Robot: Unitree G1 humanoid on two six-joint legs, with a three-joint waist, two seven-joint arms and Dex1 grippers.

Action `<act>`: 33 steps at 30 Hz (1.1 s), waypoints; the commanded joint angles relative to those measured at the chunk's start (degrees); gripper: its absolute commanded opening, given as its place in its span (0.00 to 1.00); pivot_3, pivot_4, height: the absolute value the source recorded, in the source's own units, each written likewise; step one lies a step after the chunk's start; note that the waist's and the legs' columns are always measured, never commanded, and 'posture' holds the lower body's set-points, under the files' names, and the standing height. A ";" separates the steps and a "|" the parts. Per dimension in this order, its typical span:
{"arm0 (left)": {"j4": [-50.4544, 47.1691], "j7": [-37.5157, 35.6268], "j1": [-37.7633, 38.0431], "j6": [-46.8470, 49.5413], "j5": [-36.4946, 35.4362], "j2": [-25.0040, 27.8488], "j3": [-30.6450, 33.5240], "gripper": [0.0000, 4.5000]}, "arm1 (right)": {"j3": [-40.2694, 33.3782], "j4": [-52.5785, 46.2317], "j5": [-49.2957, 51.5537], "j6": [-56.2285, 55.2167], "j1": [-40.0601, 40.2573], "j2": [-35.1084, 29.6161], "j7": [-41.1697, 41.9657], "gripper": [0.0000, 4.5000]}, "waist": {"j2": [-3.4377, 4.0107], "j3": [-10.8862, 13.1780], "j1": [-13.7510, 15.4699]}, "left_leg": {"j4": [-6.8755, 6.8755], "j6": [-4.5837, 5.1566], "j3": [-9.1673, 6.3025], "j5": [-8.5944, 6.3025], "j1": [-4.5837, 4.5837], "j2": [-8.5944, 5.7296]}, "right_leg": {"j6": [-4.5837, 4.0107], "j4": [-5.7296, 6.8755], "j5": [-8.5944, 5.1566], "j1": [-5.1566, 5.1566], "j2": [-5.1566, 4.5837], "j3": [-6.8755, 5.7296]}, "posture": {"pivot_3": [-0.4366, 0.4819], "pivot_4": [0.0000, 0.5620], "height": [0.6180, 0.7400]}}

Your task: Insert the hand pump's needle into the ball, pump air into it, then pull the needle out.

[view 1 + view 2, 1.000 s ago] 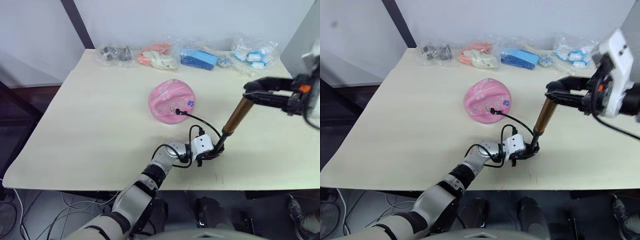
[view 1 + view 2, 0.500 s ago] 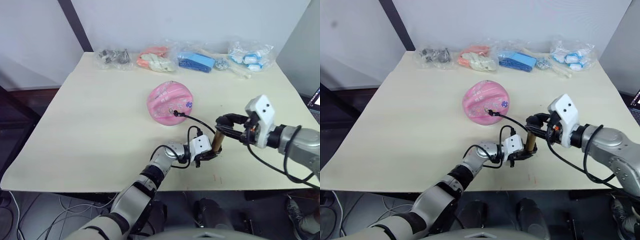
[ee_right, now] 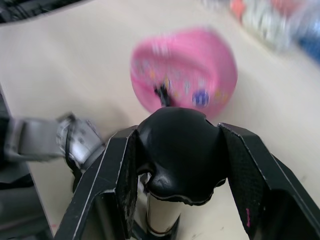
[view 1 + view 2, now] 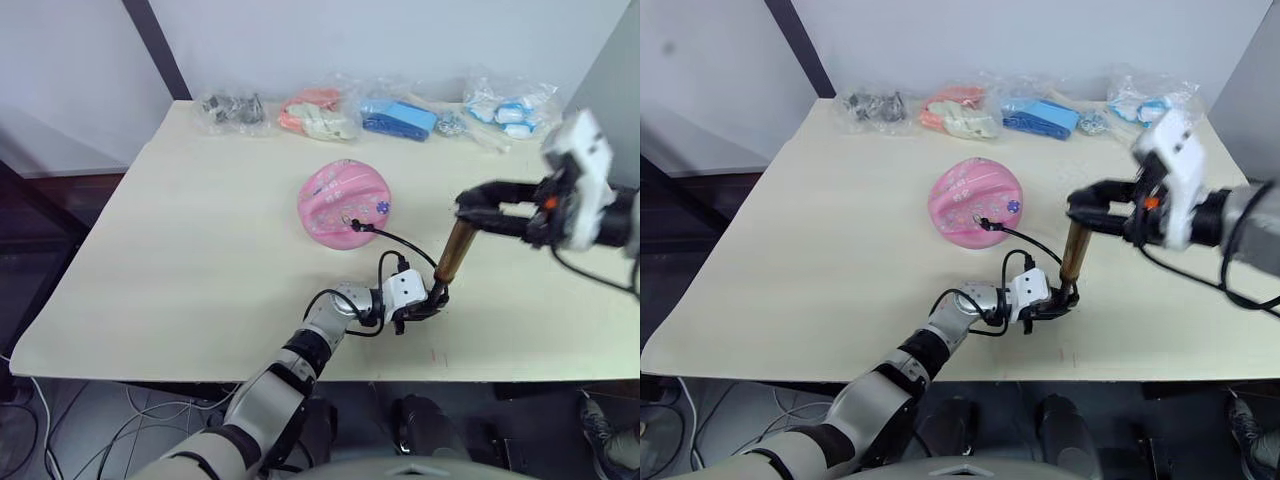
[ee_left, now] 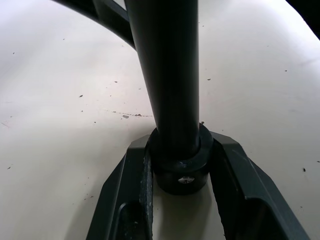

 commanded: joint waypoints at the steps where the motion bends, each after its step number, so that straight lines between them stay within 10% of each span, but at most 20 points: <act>1: 2.52 -0.85 1.17 0.40 2.55 0.53 -2.31 0.24 | -5.87 2.65 3.99 1.57 -5.45 -3.71 -0.82 0.43 | 0.00 0.00 -0.02 | 0.00 0.00 0.01 0.00 0.00 0.00 | 0.00 0.00 0.00 0.00 -0.01 0.00 | 0.48 0.27 1.00; 7: 3.26 -0.67 0.78 0.18 2.58 0.37 -2.18 0.24 | -6.47 7.00 8.67 3.02 -11.58 -5.85 -2.19 0.43 | 0.03 0.03 -0.05 | 0.02 0.00 0.06 0.00 0.00 0.00 | 0.01 0.01 0.00 -0.01 -0.03 0.04 | 0.48 0.27 1.00; 22: 4.31 -0.19 -0.04 0.02 2.50 0.40 -1.83 0.24 | 10.85 -1.84 -13.63 -11.81 18.71 8.12 -0.47 0.43 | -0.40 -0.40 -0.30 | -0.02 0.02 0.05 -0.01 0.26 0.01 | 0.21 0.00 -0.12 0.24 0.01 0.03 | 0.48 0.27 1.00; 33: 4.43 0.11 -0.33 0.44 2.40 0.16 -1.69 0.24 | 18.67 1.67 -25.89 -17.96 22.69 14.36 3.68 0.43 | -0.83 -1.03 -0.52 | -0.05 0.01 0.00 -0.01 0.40 0.03 | 0.20 -0.02 -0.13 0.36 0.05 0.02 | 0.48 0.27 1.00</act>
